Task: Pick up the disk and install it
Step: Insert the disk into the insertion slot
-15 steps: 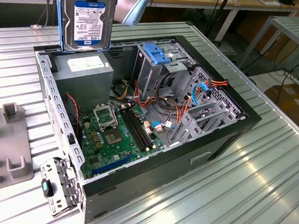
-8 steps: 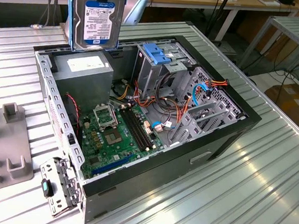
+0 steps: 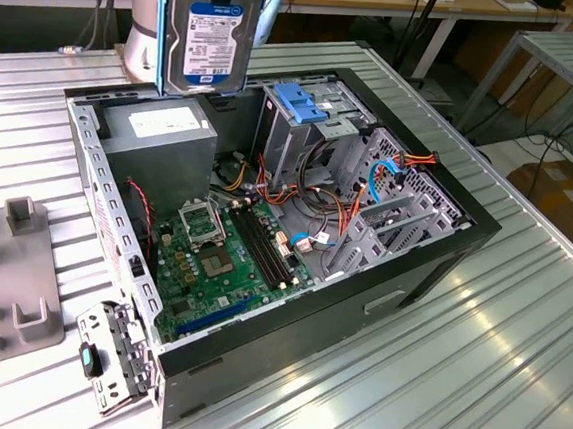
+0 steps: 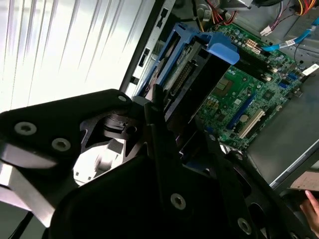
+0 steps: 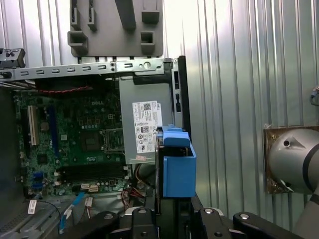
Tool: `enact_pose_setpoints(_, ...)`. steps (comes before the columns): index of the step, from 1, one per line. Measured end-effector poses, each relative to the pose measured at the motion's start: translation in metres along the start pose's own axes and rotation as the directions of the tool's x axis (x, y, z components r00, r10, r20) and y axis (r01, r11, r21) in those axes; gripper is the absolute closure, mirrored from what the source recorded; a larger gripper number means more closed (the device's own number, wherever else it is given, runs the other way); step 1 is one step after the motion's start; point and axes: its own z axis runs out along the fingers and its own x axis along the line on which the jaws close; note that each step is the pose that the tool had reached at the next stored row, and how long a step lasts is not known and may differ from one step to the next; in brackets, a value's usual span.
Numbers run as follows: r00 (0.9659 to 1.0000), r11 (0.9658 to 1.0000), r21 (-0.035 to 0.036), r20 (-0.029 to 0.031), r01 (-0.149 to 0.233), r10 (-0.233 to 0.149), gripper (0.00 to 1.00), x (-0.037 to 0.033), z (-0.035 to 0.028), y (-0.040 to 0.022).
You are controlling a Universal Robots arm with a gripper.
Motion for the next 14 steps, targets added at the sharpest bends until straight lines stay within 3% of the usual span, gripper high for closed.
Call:
enact_pose_setpoints(1,1.0000,1.0000,0.0000,0.0000,0.000,0.000,0.65,-0.0002,0.0001,-0.0027)
enact_pose_setpoints(2,1.0000,1.0000,0.0000,-0.0001,0.000,0.000,0.65,-0.0009,0.0002,-0.0105)
enact_pose_setpoints(3,1.0000,1.0000,0.0000,-0.0001,0.000,0.000,0.65,-0.0021,0.0006,-0.0260)
enact_pose_setpoints(4,1.0000,1.0000,-0.0001,-0.0001,0.000,0.000,0.65,-0.0026,0.0007,-0.0315)
enact_pose_setpoints(11,1.0000,1.0000,0.0000,-0.0001,0.000,0.000,0.65,-0.0047,0.0014,-0.0571)
enact_pose_setpoints(14,1.0000,1.0000,0.0000,-0.0001,0.000,0.000,0.65,-0.0047,0.0014,-0.0581)
